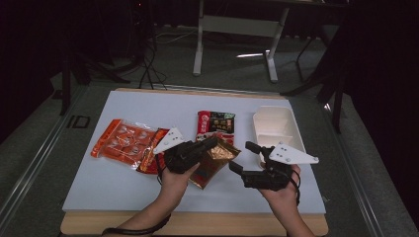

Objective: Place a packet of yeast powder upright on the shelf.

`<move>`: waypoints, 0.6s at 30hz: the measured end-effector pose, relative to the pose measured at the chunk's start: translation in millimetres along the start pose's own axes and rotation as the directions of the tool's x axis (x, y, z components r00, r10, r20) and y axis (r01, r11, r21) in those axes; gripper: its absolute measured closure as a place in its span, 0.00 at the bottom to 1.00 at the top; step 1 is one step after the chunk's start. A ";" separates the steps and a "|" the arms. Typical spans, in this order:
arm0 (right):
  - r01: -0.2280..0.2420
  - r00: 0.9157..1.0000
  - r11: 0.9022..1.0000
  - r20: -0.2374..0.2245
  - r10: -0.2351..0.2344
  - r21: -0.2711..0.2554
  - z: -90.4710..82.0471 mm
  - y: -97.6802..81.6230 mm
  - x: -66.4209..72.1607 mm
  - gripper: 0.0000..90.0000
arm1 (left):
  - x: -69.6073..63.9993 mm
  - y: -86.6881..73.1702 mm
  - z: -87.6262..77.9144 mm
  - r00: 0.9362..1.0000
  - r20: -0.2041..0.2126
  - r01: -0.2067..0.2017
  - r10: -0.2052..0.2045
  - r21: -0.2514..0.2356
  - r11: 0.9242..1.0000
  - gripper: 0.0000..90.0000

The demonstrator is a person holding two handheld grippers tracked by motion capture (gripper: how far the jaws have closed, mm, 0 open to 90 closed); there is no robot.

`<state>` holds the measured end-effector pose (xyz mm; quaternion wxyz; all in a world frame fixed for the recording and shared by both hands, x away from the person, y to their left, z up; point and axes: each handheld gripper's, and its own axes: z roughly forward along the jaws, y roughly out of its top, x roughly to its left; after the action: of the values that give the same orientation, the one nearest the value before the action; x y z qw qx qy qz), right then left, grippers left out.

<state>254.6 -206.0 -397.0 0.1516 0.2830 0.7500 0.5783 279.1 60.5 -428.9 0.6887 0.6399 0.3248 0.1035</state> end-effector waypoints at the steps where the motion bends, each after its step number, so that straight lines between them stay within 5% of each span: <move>1: -0.005 1.000 1.000 0.001 0.005 0.004 1.8 -0.6 -0.8 0.25 | 0.0 0.0 0.0 1.000 0.000 0.000 0.000 0.000 1.000 0.98; 4: -0.011 1.000 1.000 -0.001 0.011 0.015 6.1 -2.0 -3.8 0.36 | -1.9 -1.0 -1.7 1.000 0.010 0.011 -0.011 -0.062 0.998 0.98; 7: -0.010 1.000 0.999 -0.010 0.011 0.032 9.9 -2.8 -6.6 0.46 | -4.1 -0.8 -0.9 1.000 0.017 0.001 0.000 -0.070 0.998 0.98; 12: 0.008 1.000 0.998 -0.018 -0.006 0.062 13.2 -1.6 -9.3 0.68 | -5.9 -2.1 0.3 1.000 0.025 -0.014 0.016 -0.067 0.998 0.98; 13: 0.017 0.999 0.997 -0.038 -0.014 0.079 13.5 -0.2 -10.1 0.86 | -6.1 -2.6 1.2 1.000 0.021 -0.020 0.022 -0.056 0.998 0.98; 18: 0.016 0.995 0.993 -0.099 -0.005 0.113 13.0 4.4 -14.7 0.96 | -2.2 -3.8 0.2 0.999 0.035 -0.027 0.028 -0.038 0.999 0.96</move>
<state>274.6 -203.9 -398.0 0.1011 0.2583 0.7898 0.5470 276.5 58.5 -431.9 0.7046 0.6331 0.3019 0.1076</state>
